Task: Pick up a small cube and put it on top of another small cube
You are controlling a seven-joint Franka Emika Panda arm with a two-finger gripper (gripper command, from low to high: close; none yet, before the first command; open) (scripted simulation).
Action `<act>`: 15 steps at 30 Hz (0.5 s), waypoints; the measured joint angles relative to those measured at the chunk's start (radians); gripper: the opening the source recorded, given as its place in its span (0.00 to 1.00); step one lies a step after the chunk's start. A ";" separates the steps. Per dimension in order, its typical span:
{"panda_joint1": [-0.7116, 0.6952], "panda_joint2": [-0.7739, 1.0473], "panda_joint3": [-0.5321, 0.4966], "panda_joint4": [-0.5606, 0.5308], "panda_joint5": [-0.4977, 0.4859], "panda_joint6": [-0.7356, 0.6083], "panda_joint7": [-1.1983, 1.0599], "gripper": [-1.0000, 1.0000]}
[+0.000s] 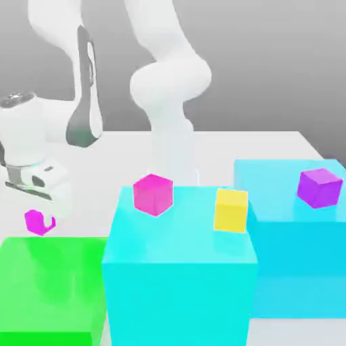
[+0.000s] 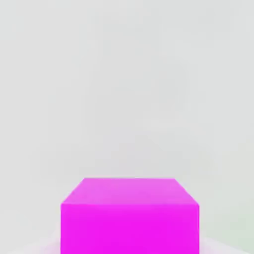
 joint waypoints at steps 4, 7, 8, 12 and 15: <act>-0.120 0.022 0.125 -0.027 0.053 -0.027 -0.045 0.00; -0.096 0.023 0.172 -0.003 0.098 -0.024 0.016 0.00; -0.067 0.018 0.185 0.015 0.116 -0.024 0.046 0.00; 0.072 -0.005 0.232 0.091 0.197 -0.018 0.175 0.00; 0.186 -0.021 0.264 0.147 0.262 -0.006 0.271 0.00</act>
